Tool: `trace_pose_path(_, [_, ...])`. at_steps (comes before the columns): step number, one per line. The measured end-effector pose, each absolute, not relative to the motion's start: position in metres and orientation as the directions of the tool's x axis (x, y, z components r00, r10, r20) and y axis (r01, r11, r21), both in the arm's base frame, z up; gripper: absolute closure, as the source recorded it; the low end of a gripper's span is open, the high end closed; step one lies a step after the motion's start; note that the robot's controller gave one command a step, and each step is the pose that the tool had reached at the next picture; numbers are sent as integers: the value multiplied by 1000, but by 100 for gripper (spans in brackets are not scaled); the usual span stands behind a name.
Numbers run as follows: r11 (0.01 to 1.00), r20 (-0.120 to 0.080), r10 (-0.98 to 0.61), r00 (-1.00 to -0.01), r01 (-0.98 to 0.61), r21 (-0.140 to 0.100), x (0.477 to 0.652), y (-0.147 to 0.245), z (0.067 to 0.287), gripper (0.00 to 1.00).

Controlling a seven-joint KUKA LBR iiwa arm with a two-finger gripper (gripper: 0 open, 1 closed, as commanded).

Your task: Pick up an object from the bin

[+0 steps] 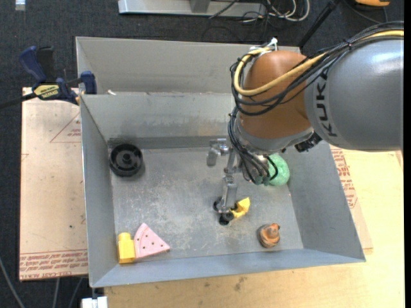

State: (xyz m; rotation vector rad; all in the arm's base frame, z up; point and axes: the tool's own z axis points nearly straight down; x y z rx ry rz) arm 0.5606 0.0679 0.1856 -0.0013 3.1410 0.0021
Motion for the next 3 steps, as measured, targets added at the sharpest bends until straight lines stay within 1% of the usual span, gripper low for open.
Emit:
trace_pose_path(1, [1000, -3, 19, -1000, 19, 2, 541, 34, 146, 0])
trace_pose_path(2, [1000, 0, 22, -1000, 22, 1, 511, 17, 148, 100])
trace_pose_path(3, [1000, 0, 22, -1000, 22, 1, 511, 17, 148, 0])
